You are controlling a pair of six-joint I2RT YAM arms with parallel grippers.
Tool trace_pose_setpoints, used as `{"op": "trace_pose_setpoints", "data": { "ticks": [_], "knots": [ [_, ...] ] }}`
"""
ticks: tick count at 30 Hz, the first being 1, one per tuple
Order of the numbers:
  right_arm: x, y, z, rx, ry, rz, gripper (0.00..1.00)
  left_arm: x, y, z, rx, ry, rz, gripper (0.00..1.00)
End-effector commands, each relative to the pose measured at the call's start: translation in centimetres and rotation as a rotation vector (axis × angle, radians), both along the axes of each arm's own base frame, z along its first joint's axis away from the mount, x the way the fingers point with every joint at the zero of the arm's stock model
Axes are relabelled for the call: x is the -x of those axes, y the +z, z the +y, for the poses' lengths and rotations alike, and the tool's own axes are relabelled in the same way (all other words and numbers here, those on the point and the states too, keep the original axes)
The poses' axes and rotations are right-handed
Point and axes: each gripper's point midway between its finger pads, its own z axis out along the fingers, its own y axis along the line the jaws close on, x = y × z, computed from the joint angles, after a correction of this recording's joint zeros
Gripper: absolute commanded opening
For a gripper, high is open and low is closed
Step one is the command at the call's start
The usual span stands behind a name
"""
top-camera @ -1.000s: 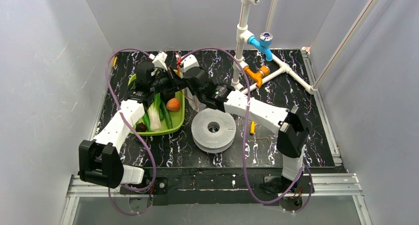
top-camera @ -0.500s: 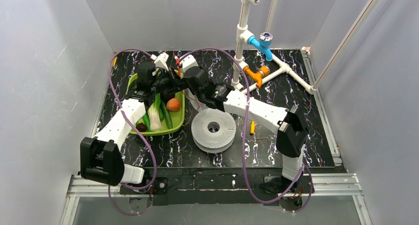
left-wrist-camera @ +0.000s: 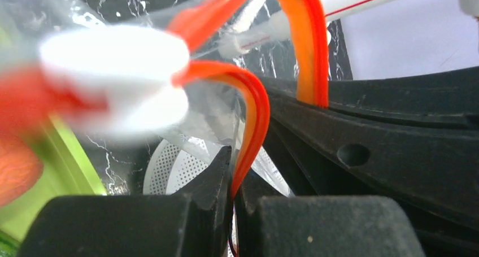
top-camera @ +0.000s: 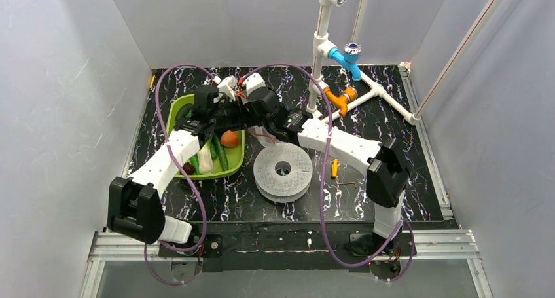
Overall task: Place the food in the zip-top bag and seal the zipper
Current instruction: Open the zipper of the food storage bag.
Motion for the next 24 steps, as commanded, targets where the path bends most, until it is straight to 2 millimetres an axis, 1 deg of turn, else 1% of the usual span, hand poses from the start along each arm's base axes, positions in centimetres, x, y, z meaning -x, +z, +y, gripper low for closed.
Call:
{"op": "trace_pose_setpoints", "data": {
  "ticks": [1,3,6,9,10,12,14,16,18,20,22,24],
  "knots": [
    [-0.9,4.0,-1.4,-0.051,-0.071,-0.075,0.01,0.8,-0.7,-0.2,-0.047,-0.03,0.061,0.0],
    [-1.1,4.4,-1.7,-0.036,-0.069,-0.101,0.01,1.0,-0.8,0.1,-0.06,-0.01,0.096,0.0],
    [-1.2,4.7,-2.3,-0.025,-0.083,-0.097,0.01,1.1,-0.3,1.0,-0.088,0.04,0.119,0.01],
    [-1.1,3.9,-3.4,-0.024,-0.102,-0.07,0.01,1.4,0.1,2.1,-0.107,0.094,0.133,0.17],
    [-0.9,3.7,-3.6,-0.028,-0.096,-0.061,0.01,1.7,0.1,2.4,-0.11,0.101,0.145,0.24],
    [-0.6,3.4,-3.8,-0.015,-0.073,-0.052,0.01,2.3,0.1,3.0,-0.106,0.107,0.165,0.35],
    [-0.4,3.0,-4.0,0.01,-0.054,-0.043,0.01,3.2,0.7,3.1,-0.072,0.09,0.158,0.46],
    [-0.3,2.7,-4.2,0.018,-0.052,-0.041,0.01,4.1,1.5,3.6,-0.048,0.093,0.14,0.64],
    [-0.1,2.5,-4.3,0.013,-0.052,-0.034,0.01,5.2,1.9,4.6,-0.073,0.117,0.14,0.76],
    [0.0,2.3,-4.1,0.004,-0.051,-0.027,0.01,6.1,2.3,6.0,-0.12,0.158,0.134,0.85],
    [-0.1,2.1,-4.1,0.005,-0.053,-0.023,0.01,6.9,2.5,7.5,-0.175,0.202,0.137,0.89],
    [-0.3,1.9,-4.1,0.015,-0.054,-0.021,0.01,7.5,2.4,9.4,-0.244,0.274,0.153,0.9]
  ]
}}
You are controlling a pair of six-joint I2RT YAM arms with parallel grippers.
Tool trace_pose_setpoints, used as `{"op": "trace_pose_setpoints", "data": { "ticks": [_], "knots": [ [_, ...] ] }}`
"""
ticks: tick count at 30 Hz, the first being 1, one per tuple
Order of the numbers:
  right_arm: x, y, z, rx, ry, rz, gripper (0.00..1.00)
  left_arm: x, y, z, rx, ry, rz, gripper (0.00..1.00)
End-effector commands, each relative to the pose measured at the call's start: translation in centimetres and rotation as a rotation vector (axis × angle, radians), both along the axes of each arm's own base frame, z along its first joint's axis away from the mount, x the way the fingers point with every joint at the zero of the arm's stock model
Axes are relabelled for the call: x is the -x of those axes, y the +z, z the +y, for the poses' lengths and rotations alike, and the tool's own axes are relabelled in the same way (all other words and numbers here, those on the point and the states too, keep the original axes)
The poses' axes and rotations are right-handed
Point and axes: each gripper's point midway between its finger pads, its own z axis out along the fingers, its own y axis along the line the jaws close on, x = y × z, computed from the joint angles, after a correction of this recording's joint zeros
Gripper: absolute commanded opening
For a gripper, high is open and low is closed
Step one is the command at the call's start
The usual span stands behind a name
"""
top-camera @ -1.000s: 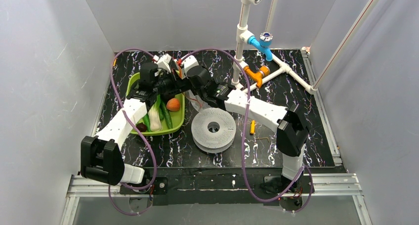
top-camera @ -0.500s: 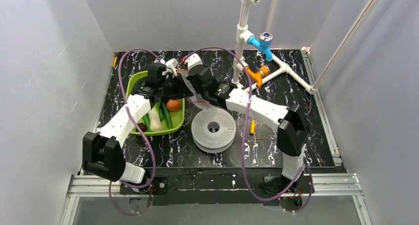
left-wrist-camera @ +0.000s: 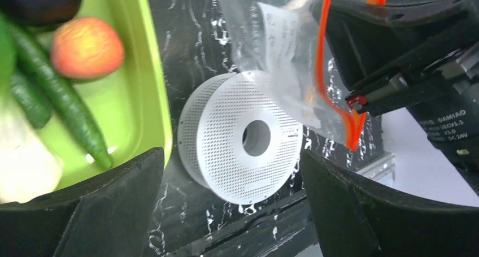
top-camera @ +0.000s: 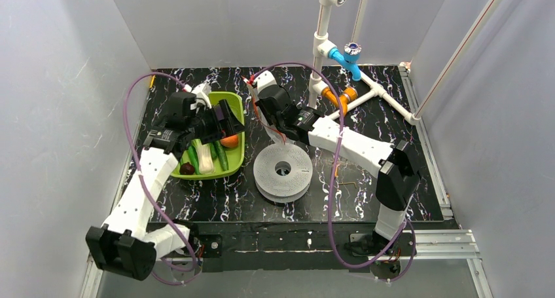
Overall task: Place the food in the zip-top bag and seal the zipper
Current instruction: Open the zipper of the food storage bag, then pick up the fake fruit from the bin.
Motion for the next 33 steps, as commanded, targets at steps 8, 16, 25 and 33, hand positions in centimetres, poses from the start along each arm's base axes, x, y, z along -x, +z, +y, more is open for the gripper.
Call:
{"op": "trace_pose_setpoints", "data": {
  "ticks": [8,16,25,33],
  "knots": [
    [0.2,2.6,-0.2,-0.05,0.016,-0.023,0.01,1.6,-2.3,6.0,-0.15,0.241,0.138,0.93],
    [1.0,3.9,-0.8,-0.095,0.016,-0.025,0.01,-4.1,-8.0,5.9,-0.15,0.235,0.284,0.82],
    [1.3,4.7,-1.4,-0.15,0.009,0.001,0.01,-7.8,-14.2,5.4,-0.237,0.146,0.369,0.76],
    [1.4,4.4,-1.2,-0.17,0.016,0.041,0.01,-9.1,-16.0,5.0,-0.269,0.105,0.368,0.69]
  ]
}}
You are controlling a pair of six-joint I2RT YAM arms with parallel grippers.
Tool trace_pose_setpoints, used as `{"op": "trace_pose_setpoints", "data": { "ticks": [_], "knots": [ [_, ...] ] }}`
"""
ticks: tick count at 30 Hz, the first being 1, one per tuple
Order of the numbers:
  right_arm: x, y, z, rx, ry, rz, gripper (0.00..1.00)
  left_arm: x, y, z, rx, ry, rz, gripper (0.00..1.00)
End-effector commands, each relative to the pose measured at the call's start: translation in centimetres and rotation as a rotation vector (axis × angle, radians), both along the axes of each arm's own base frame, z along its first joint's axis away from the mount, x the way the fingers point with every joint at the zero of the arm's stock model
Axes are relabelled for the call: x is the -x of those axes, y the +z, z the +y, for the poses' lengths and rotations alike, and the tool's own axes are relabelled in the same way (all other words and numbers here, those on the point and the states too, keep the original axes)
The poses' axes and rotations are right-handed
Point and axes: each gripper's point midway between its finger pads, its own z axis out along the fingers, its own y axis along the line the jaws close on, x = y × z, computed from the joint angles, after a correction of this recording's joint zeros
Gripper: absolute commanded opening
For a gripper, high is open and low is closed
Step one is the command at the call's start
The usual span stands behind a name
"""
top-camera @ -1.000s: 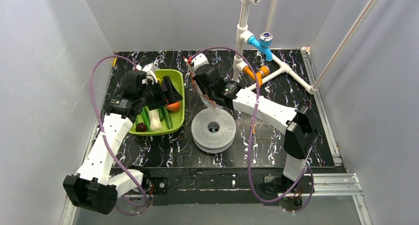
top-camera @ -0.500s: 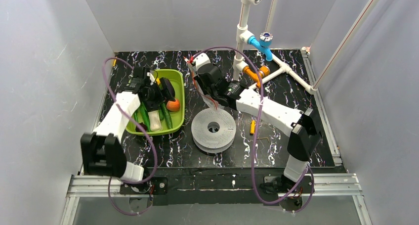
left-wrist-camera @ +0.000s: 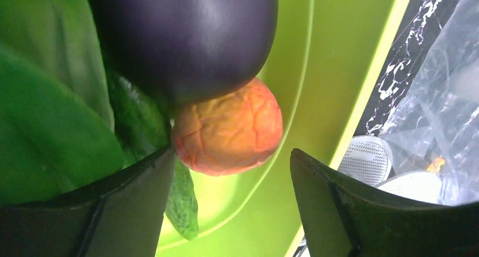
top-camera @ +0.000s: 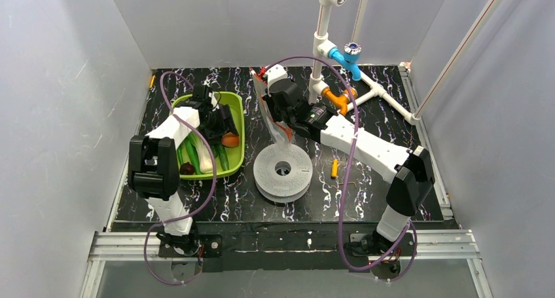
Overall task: Place the food in the zip-top bag and seal the zipper
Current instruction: Pick up the fake fruit from the bin.
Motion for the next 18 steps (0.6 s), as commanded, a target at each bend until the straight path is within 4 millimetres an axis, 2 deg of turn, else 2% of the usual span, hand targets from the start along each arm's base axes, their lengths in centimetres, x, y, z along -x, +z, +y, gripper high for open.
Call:
{"op": "trace_pose_setpoints", "data": {
  "ticks": [1,4,8,14,16,18],
  "knots": [
    [0.3,1.6,0.0,-0.05,0.006,0.002,0.01,-1.2,0.1,-0.3,-0.029,-0.051,-0.044,0.66],
    [0.2,1.2,-0.1,-0.037,0.001,0.01,0.01,-0.8,-0.7,-0.5,-0.045,-0.078,-0.043,0.63],
    [0.1,0.5,-0.3,-0.015,-0.009,0.02,0.01,-0.6,-1.4,-0.7,-0.082,-0.106,-0.032,0.7],
    [0.0,0.1,-0.2,-0.004,-0.012,0.024,0.01,-0.3,-2.6,-1.6,-0.094,-0.142,0.011,0.71],
    [0.0,0.2,-0.3,-0.002,-0.012,0.023,0.01,-0.3,-2.6,-1.8,-0.093,-0.146,0.01,0.65],
    [0.0,0.3,-0.3,-0.004,-0.012,0.021,0.01,-0.3,-2.2,-1.7,-0.098,-0.144,-0.002,0.53]
  ]
}}
